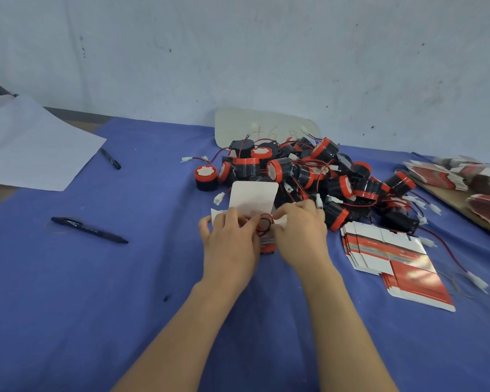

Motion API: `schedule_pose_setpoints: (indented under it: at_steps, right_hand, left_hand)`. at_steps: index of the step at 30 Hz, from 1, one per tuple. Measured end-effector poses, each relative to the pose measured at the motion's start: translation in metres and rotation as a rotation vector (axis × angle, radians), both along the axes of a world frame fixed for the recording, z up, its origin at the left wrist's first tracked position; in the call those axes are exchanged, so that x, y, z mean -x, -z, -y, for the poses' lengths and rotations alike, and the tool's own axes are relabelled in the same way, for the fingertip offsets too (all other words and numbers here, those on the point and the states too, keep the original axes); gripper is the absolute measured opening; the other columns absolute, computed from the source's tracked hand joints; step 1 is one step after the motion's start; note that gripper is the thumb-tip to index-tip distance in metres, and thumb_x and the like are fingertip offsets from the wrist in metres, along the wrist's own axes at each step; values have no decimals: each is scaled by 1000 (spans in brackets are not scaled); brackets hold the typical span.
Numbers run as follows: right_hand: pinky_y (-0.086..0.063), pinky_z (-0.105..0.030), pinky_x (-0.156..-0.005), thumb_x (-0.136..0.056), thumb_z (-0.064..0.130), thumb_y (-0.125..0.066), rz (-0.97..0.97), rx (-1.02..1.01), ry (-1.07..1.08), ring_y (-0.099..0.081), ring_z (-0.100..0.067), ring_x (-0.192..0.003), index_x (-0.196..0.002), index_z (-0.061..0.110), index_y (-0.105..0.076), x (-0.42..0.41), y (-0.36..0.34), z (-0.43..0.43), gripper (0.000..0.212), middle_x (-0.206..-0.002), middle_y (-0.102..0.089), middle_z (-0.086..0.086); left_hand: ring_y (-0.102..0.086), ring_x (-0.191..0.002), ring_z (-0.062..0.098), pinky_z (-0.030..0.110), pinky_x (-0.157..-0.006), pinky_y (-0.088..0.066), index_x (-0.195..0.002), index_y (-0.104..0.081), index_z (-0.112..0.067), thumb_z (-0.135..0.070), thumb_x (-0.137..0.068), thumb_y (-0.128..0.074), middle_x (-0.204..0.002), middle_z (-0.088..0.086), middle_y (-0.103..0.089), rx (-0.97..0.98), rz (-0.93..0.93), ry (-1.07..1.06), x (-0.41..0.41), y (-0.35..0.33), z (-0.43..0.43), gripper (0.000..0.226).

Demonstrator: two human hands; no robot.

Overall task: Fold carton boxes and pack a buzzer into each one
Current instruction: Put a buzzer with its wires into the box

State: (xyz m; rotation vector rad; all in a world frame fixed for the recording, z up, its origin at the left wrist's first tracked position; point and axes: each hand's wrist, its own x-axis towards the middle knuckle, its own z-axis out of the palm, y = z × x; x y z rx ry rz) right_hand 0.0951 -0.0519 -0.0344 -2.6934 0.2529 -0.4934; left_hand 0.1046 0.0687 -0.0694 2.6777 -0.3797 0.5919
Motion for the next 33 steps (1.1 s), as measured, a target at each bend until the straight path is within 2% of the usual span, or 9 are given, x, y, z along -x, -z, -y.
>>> schedule_pose_setpoints:
  at_steps: [5, 10, 12, 15, 17, 20, 26, 31, 33]
  right_hand:
    - [-36, -26, -71, -93, 18, -59, 18, -162, 60, -46, -18, -84, -124, 14, -54, 0, 0, 3, 31, -127, -43, -9]
    - [-40, -26, -76, -94, 1, -47, 148, -211, 33, -50, -17, -94, -124, 10, -55, 0, -2, 0, 33, -123, -54, -7]
    - [-46, -31, -74, -93, 0, -44, 169, -241, 30, -52, -18, -89, -122, 10, -57, 1, -2, -3, 33, -115, -60, -7]
    - [-49, -34, -68, -93, 1, -42, 145, -236, -7, -59, -22, -86, -121, 12, -58, 0, -1, -12, 34, -106, -65, -8]
    - [-52, -39, -73, -93, 1, -42, 89, -235, -69, -60, -26, -88, -118, 11, -59, -1, 0, -18, 33, -103, -66, -10]
    - [-52, -44, -75, -90, -1, -41, 76, -290, -101, -59, -26, -86, -103, 8, -62, -2, 1, -20, 26, -100, -63, -10]
    - [-47, -33, -70, -92, 5, -52, 156, -300, 19, -50, -19, -79, -98, 8, -60, -4, 6, -10, 10, -115, -44, -5]
    - [-47, -32, -78, -95, 24, -58, 96, -220, 75, -43, -16, -83, -108, 7, -58, -5, 8, -11, 21, -123, -43, -7]
    - [-44, -30, -76, -94, 21, -57, 99, -220, 80, -41, -15, -83, -109, 7, -57, -4, 8, -12, 20, -124, -42, -7]
  left_hand:
    - [-38, -119, 16, 37, -104, -4, -131, -52, -33, -30, -99, -34, -126, -6, -43, -12, -2, 2, 0, 2, 0, 37]
    - [-37, -122, 15, 37, -101, -5, -124, -58, -31, -28, -98, -33, -137, -10, -40, -25, 2, 12, -1, 3, 0, 36]
    - [-35, -125, 16, 38, -102, -6, -127, -55, -33, -29, -98, -31, -138, -13, -42, -37, 1, 16, -1, 4, 1, 38]
    - [-32, -129, 16, 39, -104, -6, -134, -48, -38, -32, -100, -29, -138, -16, -44, -49, 1, 23, 0, 4, 1, 39]
    - [-32, -129, 14, 39, -105, -6, -135, -45, -41, -34, -101, -31, -138, -18, -45, -46, -1, 43, 0, 4, 2, 38]
    - [-33, -127, 13, 37, -105, -6, -133, -47, -42, -34, -101, -33, -135, -19, -48, -21, 3, 54, 1, 4, 3, 35]
    - [-34, -127, 14, 38, -106, -9, -129, -52, -39, -32, -101, -30, -133, -19, -50, -10, 7, 36, 1, 5, 3, 36]
    - [-36, -126, 15, 40, -107, -9, -128, -55, -36, -33, -101, -32, -132, -17, -52, 5, 3, 42, 1, 6, 3, 35]
    - [-35, -126, 14, 39, -107, -8, -128, -54, -37, -34, -102, -31, -132, -18, -51, 1, 3, 43, 1, 6, 4, 35]
